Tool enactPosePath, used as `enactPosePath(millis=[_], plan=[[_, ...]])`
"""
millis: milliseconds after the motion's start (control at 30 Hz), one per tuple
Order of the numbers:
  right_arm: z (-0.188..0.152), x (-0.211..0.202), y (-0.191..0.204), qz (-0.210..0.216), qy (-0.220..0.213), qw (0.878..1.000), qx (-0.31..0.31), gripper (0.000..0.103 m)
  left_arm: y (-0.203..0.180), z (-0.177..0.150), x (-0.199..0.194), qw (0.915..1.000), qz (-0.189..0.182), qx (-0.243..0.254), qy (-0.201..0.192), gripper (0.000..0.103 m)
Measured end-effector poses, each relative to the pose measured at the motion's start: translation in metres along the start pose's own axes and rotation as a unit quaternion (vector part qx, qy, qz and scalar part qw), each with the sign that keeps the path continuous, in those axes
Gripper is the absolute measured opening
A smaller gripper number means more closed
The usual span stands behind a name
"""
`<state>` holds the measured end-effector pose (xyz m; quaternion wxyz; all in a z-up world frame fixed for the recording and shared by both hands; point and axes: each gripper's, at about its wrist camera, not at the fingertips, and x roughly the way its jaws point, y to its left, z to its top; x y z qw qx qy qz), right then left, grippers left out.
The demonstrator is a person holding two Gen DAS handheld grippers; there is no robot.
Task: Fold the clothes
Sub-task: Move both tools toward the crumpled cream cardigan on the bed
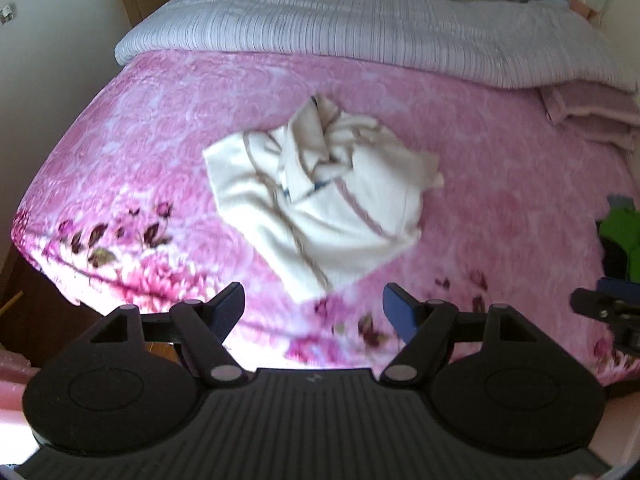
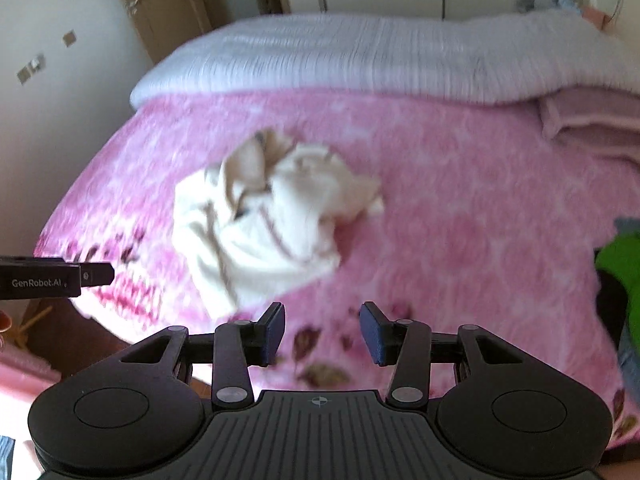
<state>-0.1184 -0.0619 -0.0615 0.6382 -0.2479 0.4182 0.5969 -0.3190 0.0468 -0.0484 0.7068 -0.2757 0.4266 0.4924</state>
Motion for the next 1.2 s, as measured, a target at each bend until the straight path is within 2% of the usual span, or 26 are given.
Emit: enactPosePath(millis=[167, 333, 1000, 1200], plan=[[-0.03, -0.001, 0.016, 0.011, 0.016, 1.0, -0.022, 0.046, -0.002, -0.031, -0.013, 0.9999, 0.012, 0.004, 0.002, 0.074], [-0.039, -0.004, 0.026, 0.016, 0.02, 0.999, -0.037, 0.046, -0.004, -0.036, -0.019, 0.9999, 0.014, 0.008, -0.002, 0.074], [-0.018, -0.005, 0.049, 0.017, -0.002, 0.999, -0.049, 0.046, 0.003, -0.033, -0.031, 0.9994, 0.02, 0.015, -0.026, 0.075], [-0.027, -0.003, 0.052, 0.019, 0.008, 0.998, -0.054, 0.046, 0.01, -0.044, -0.028, 0.9996, 0.025, 0.007, -0.01, 0.075]])
